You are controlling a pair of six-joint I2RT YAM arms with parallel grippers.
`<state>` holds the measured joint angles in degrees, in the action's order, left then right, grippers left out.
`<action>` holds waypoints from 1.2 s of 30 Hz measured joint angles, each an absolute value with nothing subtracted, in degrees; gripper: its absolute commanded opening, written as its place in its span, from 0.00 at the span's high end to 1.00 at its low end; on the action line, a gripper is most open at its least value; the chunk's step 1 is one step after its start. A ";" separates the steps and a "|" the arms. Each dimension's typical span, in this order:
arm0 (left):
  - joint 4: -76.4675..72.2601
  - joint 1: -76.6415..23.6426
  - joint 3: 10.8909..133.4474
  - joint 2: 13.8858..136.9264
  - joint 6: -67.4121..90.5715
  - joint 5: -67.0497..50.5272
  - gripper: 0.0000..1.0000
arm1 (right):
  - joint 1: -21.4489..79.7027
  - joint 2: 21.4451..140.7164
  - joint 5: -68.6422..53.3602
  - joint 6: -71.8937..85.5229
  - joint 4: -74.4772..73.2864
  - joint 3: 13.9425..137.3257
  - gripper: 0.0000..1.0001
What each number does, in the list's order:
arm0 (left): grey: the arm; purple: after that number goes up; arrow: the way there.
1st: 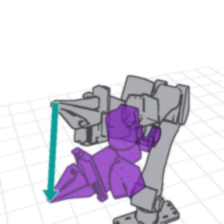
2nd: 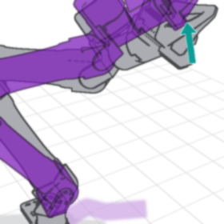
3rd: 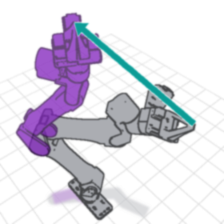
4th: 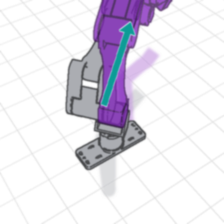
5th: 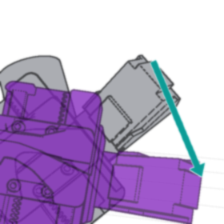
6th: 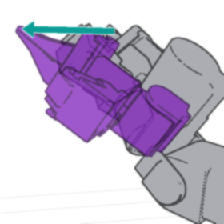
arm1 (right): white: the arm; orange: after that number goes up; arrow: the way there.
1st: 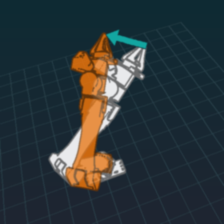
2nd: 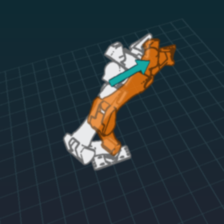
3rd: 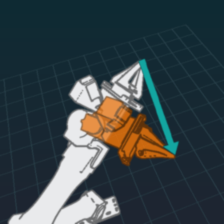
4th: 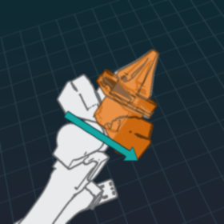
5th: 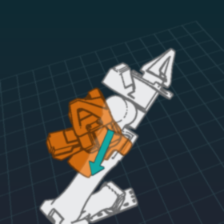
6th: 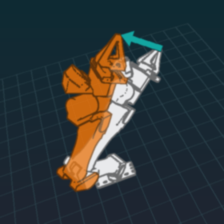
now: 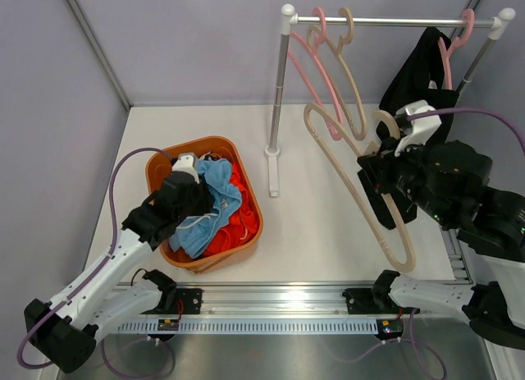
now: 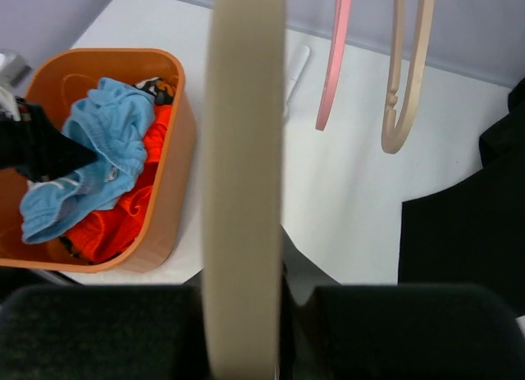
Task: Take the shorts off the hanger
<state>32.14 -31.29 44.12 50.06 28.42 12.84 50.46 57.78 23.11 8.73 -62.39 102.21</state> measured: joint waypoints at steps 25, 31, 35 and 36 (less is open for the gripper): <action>37.08 -31.24 51.53 47.22 23.51 4.45 0.01 | 34.65 60.12 41.47 -1.87 -46.57 99.53 1.00; 38.11 -31.24 51.53 46.30 22.20 4.43 0.01 | 19.49 68.05 25.34 -0.01 -48.23 101.73 1.00; 38.06 -31.24 51.27 44.80 21.21 4.21 0.01 | 9.13 71.99 13.54 2.72 -47.79 103.15 1.00; 38.09 -31.24 51.03 44.38 21.02 4.08 0.01 | 7.94 72.90 11.35 3.09 -47.62 103.37 1.00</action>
<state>38.09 -31.24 51.03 44.38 21.02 4.08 7.94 72.90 11.35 3.09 -47.62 103.37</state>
